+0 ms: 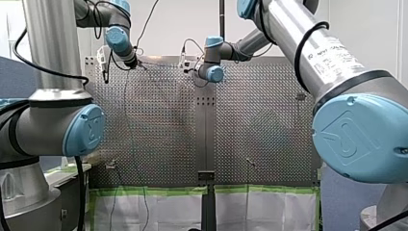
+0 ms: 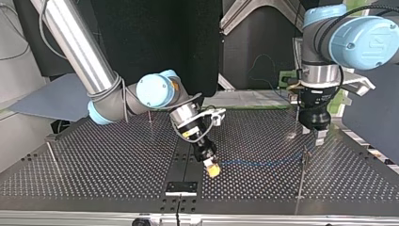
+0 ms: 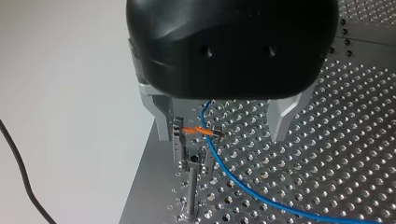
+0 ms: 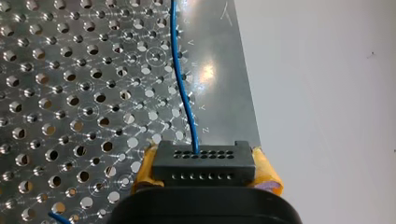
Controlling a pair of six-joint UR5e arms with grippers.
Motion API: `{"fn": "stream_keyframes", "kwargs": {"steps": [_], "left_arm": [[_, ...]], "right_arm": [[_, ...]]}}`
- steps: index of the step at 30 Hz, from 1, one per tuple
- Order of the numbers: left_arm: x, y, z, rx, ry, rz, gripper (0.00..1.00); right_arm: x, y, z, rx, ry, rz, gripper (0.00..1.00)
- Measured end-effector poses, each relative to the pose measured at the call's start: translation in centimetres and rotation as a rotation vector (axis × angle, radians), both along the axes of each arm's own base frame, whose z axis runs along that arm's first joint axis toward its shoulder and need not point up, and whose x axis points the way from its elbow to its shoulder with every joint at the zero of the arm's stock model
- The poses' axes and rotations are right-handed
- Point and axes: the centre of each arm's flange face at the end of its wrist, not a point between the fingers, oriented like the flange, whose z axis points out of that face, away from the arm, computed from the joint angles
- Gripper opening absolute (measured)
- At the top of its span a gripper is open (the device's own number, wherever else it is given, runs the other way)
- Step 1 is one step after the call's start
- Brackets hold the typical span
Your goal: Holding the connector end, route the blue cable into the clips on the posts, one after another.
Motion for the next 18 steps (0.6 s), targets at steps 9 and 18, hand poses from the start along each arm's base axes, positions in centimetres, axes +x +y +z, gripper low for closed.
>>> {"fn": "stream_keyframes", "kwargs": {"steps": [9, 18], "left_arm": [[-0.2, -1.3, 0.0, 0.022, -0.002, -0.080, 1.00], [-0.4, -2.7, 0.1, 0.025, -0.006, -0.165, 1.00]], "right_arm": [[0.3, 0.4, 0.0, -0.001, 0.001, 0.005, 0.00], [1.3, 1.9, 0.1, -0.007, 0.003, 0.032, 0.00]]}}
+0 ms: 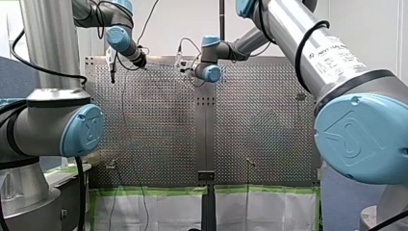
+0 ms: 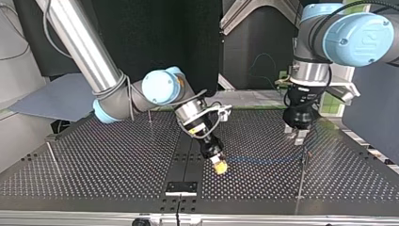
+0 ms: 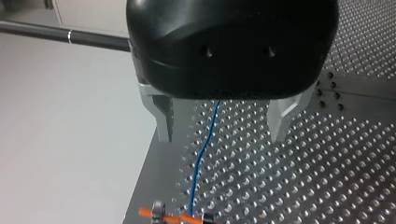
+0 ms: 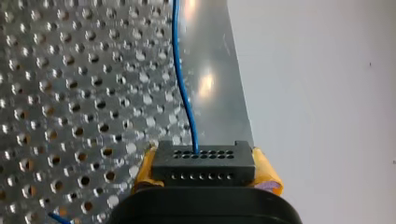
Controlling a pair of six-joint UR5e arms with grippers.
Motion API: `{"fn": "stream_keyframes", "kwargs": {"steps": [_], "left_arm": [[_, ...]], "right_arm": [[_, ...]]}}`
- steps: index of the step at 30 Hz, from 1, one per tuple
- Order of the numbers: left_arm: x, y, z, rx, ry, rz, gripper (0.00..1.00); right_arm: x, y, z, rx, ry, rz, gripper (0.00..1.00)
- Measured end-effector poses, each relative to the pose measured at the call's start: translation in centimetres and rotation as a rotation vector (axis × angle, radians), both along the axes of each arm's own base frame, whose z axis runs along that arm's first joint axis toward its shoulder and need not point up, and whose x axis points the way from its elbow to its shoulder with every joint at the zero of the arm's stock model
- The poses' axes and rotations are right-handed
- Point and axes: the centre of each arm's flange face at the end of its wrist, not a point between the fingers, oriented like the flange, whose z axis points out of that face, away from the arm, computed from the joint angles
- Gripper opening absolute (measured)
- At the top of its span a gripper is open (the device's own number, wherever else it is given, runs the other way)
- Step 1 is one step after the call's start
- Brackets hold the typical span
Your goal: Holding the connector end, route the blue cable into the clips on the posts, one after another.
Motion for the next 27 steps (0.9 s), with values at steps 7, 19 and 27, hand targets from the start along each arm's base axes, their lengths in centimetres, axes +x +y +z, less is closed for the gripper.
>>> {"fn": "stream_keyframes", "kwargs": {"steps": [7, 19, 27], "left_arm": [[0.4, -0.2, -0.5, -0.001, 0.007, -0.008, 1.00], [2.0, -0.9, -1.0, -0.004, -0.010, -0.027, 1.00], [3.5, -1.6, -0.2, -0.007, -0.033, -0.027, 1.00]], "right_arm": [[0.6, 0.8, 0.0, -0.003, -0.001, 0.016, 0.00], [0.8, 1.1, 0.1, -0.001, -0.003, 0.026, 0.00], [0.8, 1.1, 0.0, 0.001, 0.000, 0.027, 0.00]]}}
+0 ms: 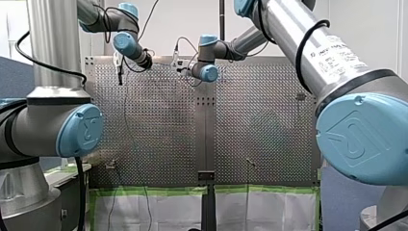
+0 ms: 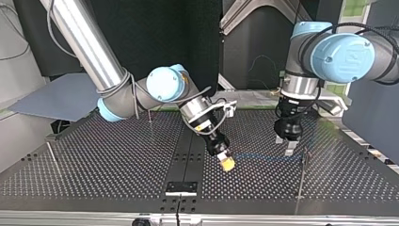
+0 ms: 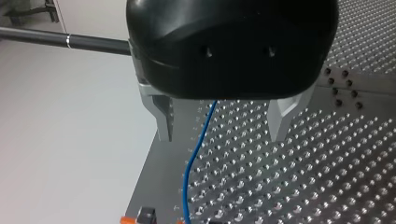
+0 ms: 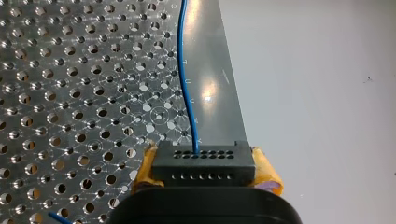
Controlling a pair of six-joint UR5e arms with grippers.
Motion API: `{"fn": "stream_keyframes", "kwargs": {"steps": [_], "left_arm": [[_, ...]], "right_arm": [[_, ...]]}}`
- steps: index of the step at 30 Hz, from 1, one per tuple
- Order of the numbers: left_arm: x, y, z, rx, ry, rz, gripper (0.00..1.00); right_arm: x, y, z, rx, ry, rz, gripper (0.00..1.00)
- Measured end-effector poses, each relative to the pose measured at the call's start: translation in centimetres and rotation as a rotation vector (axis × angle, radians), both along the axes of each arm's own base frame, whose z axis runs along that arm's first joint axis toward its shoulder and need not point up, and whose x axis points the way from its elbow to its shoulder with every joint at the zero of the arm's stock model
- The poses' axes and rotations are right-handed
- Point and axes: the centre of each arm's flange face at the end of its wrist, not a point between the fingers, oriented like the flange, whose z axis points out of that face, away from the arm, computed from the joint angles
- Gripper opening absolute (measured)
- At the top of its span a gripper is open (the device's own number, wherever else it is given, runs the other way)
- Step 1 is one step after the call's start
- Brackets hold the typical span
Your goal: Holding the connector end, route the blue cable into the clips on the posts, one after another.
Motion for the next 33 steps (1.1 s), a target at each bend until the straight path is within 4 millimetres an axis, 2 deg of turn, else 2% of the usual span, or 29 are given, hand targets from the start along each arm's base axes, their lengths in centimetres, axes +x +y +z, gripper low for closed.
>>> {"fn": "stream_keyframes", "kwargs": {"steps": [6, 16, 22, 28, 33], "left_arm": [[1.4, -0.2, 0.6, -0.002, -0.027, 0.019, 1.00], [3.6, -0.5, 0.0, -0.003, -0.022, 0.048, 1.00], [4.2, -0.4, 0.6, -0.007, -0.037, 0.073, 1.00], [5.0, -0.4, -0.2, -0.008, -0.025, 0.091, 1.00], [5.8, -0.4, 0.6, -0.025, -0.051, 0.095, 1.00]], "right_arm": [[0.0, 0.0, 0.0, 0.001, 0.000, -0.001, 0.00], [-0.1, 0.0, 0.0, 0.001, 0.002, -0.003, 0.00], [-0.2, -0.2, 0.0, 0.001, 0.002, -0.005, 0.00], [-0.3, -0.4, 0.0, 0.002, 0.003, -0.008, 0.00], [-0.4, -0.6, 0.0, 0.002, 0.002, -0.010, 0.00]]}}
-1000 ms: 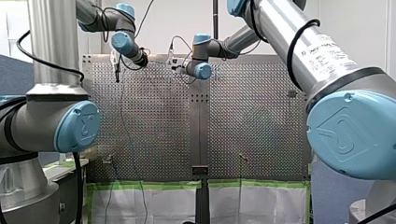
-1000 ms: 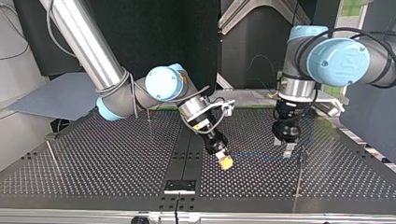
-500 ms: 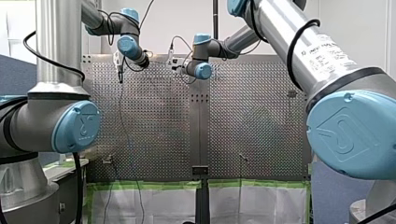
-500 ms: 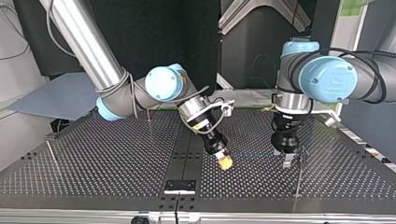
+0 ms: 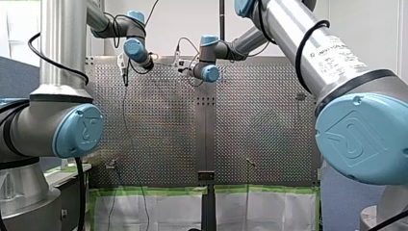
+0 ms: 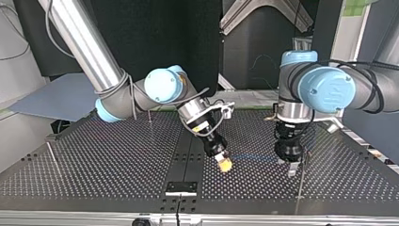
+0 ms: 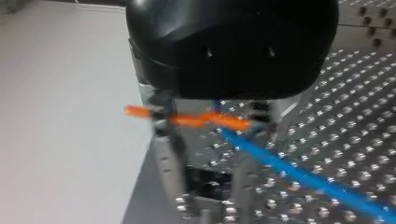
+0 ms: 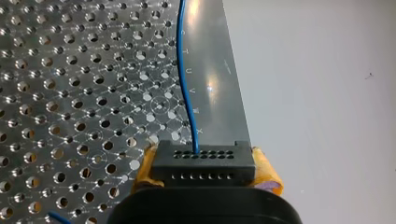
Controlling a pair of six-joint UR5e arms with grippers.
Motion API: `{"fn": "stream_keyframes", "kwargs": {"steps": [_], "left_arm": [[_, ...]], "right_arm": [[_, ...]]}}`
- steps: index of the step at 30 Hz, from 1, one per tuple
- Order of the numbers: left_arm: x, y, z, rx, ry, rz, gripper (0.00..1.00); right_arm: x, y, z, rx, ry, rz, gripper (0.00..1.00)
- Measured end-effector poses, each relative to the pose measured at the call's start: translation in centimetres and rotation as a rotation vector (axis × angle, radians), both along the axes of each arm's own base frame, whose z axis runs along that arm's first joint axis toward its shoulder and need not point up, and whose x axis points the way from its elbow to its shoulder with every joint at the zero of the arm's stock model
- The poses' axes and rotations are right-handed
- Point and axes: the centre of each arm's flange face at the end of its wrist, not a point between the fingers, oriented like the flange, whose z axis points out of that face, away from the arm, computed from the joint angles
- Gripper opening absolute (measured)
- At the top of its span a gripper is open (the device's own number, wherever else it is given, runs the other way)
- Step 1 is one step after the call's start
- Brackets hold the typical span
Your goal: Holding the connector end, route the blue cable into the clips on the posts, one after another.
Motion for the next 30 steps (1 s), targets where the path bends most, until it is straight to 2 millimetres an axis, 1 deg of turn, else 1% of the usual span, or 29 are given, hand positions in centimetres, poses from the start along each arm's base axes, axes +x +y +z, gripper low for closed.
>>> {"fn": "stream_keyframes", "kwargs": {"steps": [7, 19, 20, 21, 22, 23, 24, 25, 26, 27, 28, 29, 30], "left_arm": [[0.43, 0.09, 0.31, -0.007, -0.010, 0.003, 1.00], [0.42, 0.04, 0.35, -0.020, -0.012, 0.006, 1.00], [0.41, 0.03, 0.35, -0.020, -0.012, 0.007, 0.89], [0.41, 0.03, 0.34, -0.021, -0.012, 0.007, 0.82], [0.39, 0.02, 0.33, -0.021, -0.011, 0.008, 0.82], [0.39, 0.02, 0.33, -0.022, -0.010, 0.008, 0.73], [0.38, 0.02, 0.32, -0.022, -0.010, 0.008, 0.62], [0.37, 0.02, 0.30, -0.024, -0.009, 0.008, 0.62], [0.36, 0.02, 0.29, -0.024, -0.008, 0.008, 0.51], [0.35, 0.02, 0.28, -0.025, -0.007, 0.009, 0.37], [0.33, 0.02, 0.26, -0.026, -0.005, 0.009, 0.37], [0.32, 0.02, 0.26, -0.026, -0.004, 0.009, 0.28], [0.31, 0.02, 0.24, -0.027, -0.003, 0.009, 0.15]], "right_arm": [[-0.08, -0.13, -0.03, 0.001, 0.000, -0.002, 0.00], [-0.17, -0.23, -0.09, 0.005, 0.002, -0.003, 0.00], [-0.18, -0.23, -0.10, 0.005, 0.003, -0.003, 0.00], [-0.19, -0.23, -0.12, 0.006, 0.004, -0.003, 0.00], [-0.19, -0.22, -0.13, 0.007, 0.004, -0.003, 0.00], [-0.20, -0.22, -0.15, 0.007, 0.005, -0.003, 0.00], [-0.20, -0.22, -0.15, 0.008, 0.006, -0.003, 0.00], [-0.21, -0.21, -0.16, 0.008, 0.007, -0.003, 0.00], [-0.21, -0.21, -0.18, 0.009, 0.008, -0.003, 0.00], [-0.21, -0.21, -0.19, 0.009, 0.008, -0.003, 0.00], [-0.22, -0.21, -0.20, 0.009, 0.008, -0.003, 0.00], [-0.22, -0.20, -0.20, 0.009, 0.009, -0.003, 0.00], [-0.22, -0.20, -0.22, 0.010, 0.009, -0.003, 0.00]]}}
